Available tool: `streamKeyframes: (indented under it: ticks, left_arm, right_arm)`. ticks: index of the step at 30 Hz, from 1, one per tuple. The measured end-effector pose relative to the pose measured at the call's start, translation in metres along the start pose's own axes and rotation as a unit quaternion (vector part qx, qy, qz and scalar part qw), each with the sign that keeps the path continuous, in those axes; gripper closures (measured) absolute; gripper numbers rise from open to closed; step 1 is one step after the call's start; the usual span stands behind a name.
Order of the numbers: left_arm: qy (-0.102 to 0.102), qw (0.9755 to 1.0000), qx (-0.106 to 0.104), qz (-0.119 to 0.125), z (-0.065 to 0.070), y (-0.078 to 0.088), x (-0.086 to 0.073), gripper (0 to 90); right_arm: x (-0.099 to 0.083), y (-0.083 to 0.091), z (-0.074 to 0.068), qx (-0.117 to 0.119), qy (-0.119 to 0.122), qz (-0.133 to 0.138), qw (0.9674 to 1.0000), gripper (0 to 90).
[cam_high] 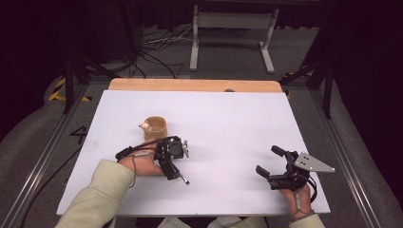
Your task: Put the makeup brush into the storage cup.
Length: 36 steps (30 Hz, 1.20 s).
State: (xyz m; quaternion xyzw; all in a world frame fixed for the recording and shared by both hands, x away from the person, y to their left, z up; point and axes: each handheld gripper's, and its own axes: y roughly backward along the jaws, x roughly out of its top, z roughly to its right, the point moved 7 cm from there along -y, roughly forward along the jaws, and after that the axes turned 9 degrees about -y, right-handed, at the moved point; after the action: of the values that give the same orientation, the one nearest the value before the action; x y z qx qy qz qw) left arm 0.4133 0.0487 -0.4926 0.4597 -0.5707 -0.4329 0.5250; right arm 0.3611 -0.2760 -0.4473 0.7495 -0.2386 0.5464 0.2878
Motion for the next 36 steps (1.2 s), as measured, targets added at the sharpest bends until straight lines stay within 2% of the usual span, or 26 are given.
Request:
streamKeyframes:
  ticks: [4,5,7,9,11,13,16,19,20,26,30,31,36]
  left_arm:
    - [0.006,0.9999,-0.002,-0.008,0.001,-0.002,-0.001,20.9]
    - [0.000,1.0000,-0.005,-0.007,0.000,-0.004,-0.001,21.6]
    - [0.007,0.9999,-0.008,-0.003,0.002,-0.004,0.001,23.6]
    - [0.004,0.9999,-0.016,-0.003,0.002,-0.004,0.001,26.1]
    - [0.001,0.9997,-0.018,-0.014,0.003,-0.004,0.001,29.1]
    - [0.000,0.9996,-0.027,-0.012,0.004,-0.003,0.001,32.7]
    - [-0.002,0.9995,-0.027,-0.012,0.005,-0.003,0.001,36.9]
    - [-0.005,0.9994,-0.027,-0.018,0.007,-0.002,0.001,43.0]
    - [-0.009,0.9992,-0.027,-0.028,0.007,-0.001,0.000,45.0]
    - [-0.014,0.9989,-0.031,-0.033,0.009,0.000,0.000,61.5]
    - [-0.017,0.9986,-0.031,-0.038,0.009,0.000,0.000,66.1]
    - [-0.019,0.9983,-0.030,-0.045,0.009,0.001,0.000,66.1]
    - [-0.025,0.9978,-0.031,-0.053,0.010,0.001,0.000,78.2]
  right_arm:
    - [-0.001,-0.001,0.000,0.000,-0.006,-0.002,1.0000,0.0]
    - [-0.001,-0.001,0.000,0.000,-0.007,-0.002,1.0000,0.0]
    - [-0.001,-0.001,0.000,0.001,-0.007,-0.002,1.0000,0.0]
    - [-0.001,-0.001,0.001,0.001,-0.008,-0.002,1.0000,0.0]
    - [-0.001,-0.001,0.000,0.003,-0.009,-0.003,0.9999,0.0]
    - [-0.001,-0.001,0.000,0.004,-0.010,-0.003,0.9999,0.0]
    - [-0.001,-0.001,0.000,0.005,-0.011,-0.002,0.9999,0.0]
    - [-0.001,-0.001,0.000,0.006,-0.014,-0.002,0.9999,0.0]
    - [-0.001,-0.001,0.000,0.007,-0.015,-0.002,0.9999,0.0]
    - [-0.002,-0.002,-0.001,0.011,-0.017,-0.008,0.9998,0.0]
    - [-0.001,-0.001,-0.002,0.008,-0.016,-0.003,0.9998,0.4]
    - [0.000,-0.001,-0.001,0.007,-0.016,0.000,0.9999,0.4]
    - [0.000,-0.001,-0.001,0.006,-0.016,0.000,0.9999,0.5]
